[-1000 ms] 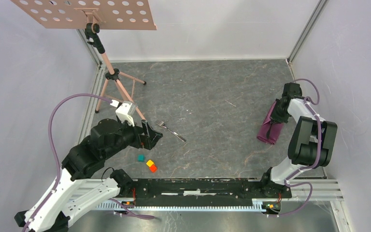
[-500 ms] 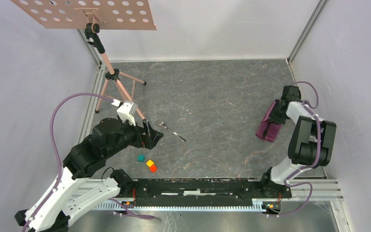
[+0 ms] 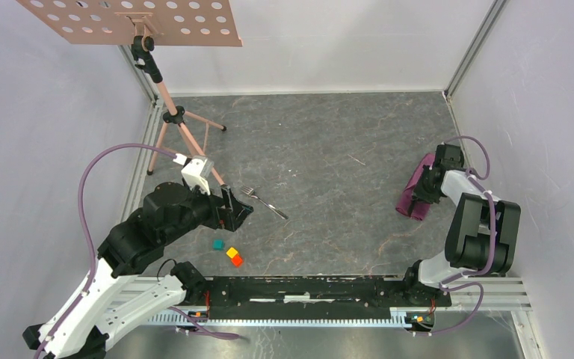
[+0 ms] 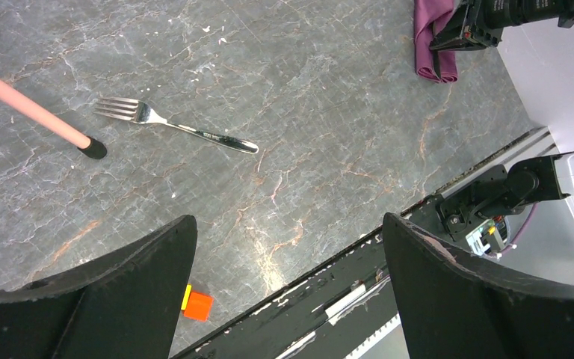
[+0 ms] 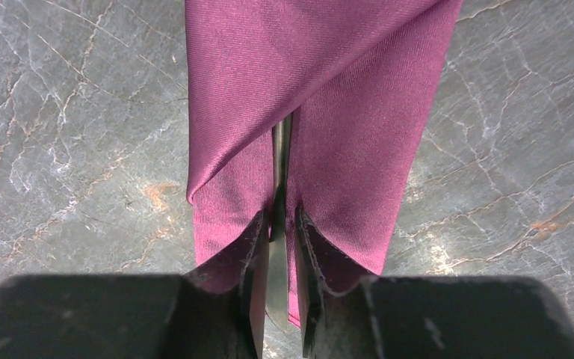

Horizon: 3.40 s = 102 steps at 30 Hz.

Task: Fold the napkin into a case and place the utensils inside
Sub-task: Insert the knife into the folded napkin, then rotate the fork from the center of the board.

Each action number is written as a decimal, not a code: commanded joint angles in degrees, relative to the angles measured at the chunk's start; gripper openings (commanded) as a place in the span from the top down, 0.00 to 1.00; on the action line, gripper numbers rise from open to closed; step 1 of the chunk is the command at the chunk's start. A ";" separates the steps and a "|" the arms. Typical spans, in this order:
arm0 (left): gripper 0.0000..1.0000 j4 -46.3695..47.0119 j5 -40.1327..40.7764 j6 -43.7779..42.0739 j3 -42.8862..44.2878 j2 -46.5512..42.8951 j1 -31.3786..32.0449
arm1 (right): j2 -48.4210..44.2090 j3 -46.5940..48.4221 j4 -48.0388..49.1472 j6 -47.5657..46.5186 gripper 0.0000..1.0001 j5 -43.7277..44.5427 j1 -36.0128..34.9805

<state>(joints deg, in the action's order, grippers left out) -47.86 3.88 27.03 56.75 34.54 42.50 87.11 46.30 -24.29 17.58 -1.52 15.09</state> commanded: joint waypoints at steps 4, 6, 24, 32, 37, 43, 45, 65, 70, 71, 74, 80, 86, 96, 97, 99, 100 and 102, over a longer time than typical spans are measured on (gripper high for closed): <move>0.00 1.60 -1.05 0.13 1.78 -0.40 0.13 | -2.18 -0.40 0.56 -0.34 0.85 -0.79 -0.35; 0.00 1.55 -1.20 0.17 1.78 -0.26 0.17 | -2.37 0.75 0.00 0.07 0.90 -0.59 -0.40; 0.00 0.68 -0.71 0.32 2.29 0.21 0.13 | 2.90 4.61 4.52 5.45 1.00 -5.41 -0.11; 0.00 1.82 -1.44 1.00 0.87 0.69 0.13 | 2.16 8.80 2.09 4.93 1.00 -3.33 0.25; 0.00 2.20 -2.08 1.68 0.55 1.40 0.14 | 4.19 9.36 4.33 5.65 0.90 -4.36 0.29; 0.00 2.34 -2.57 2.59 0.31 1.58 0.12 | 4.83 9.35 5.07 5.63 0.79 -6.27 -0.73; 0.00 2.42 -2.82 3.01 0.14 1.49 0.13 | 3.85 9.33 3.94 4.64 0.77 -6.31 -0.84; 0.00 -4.29 -1.51 5.47 4.28 -2.19 0.12 | 1.14 13.64 5.50 -5.66 0.26 -1.34 -53.33; 0.00 -8.73 1.84 7.48 7.07 -4.86 0.13 | 18.18 30.80 4.09 -6.60 0.34 -3.62 -65.10; 0.00 -9.60 2.37 8.04 7.50 -5.29 0.09 | 21.76 34.91 2.67 -5.75 0.37 -3.33 -66.56; 0.00 -11.55 3.80 9.20 8.15 -6.76 0.13 | 27.30 40.65 4.34 0.70 0.38 -9.49 -69.49; 0.00 -12.46 5.34 10.43 8.28 -8.13 0.14 | 27.97 32.18 25.52 19.02 0.32 -17.34 -72.11; 0.00 -12.88 4.99 9.59 10.33 -6.56 0.13 | 27.70 24.62 30.22 22.33 0.31 -15.91 -71.35; 0.00 -12.14 4.36 9.35 10.23 -5.84 0.11 | 17.00 8.61 27.78 18.04 0.26 -0.56 -57.86; 0.00 -11.98 4.25 9.28 10.35 -5.66 0.13 | 16.70 8.53 27.74 17.11 0.26 -0.55 -56.25; 0.00 -12.08 4.04 8.99 10.73 -5.23 0.09 | 15.86 9.61 26.55 15.71 0.25 0.93 -55.26; 0.00 -12.10 4.03 8.81 10.91 -5.13 0.13 | 15.62 10.89 25.64 15.10 0.25 1.16 -55.30; 0.00 -12.01 4.27 8.89 11.03 -5.01 0.13 | 15.33 12.58 24.57 16.49 0.25 0.66 -56.26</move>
<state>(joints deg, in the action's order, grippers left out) -61.19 7.94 35.11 65.91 28.56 42.50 104.29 56.36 4.71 35.83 -3.95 -39.20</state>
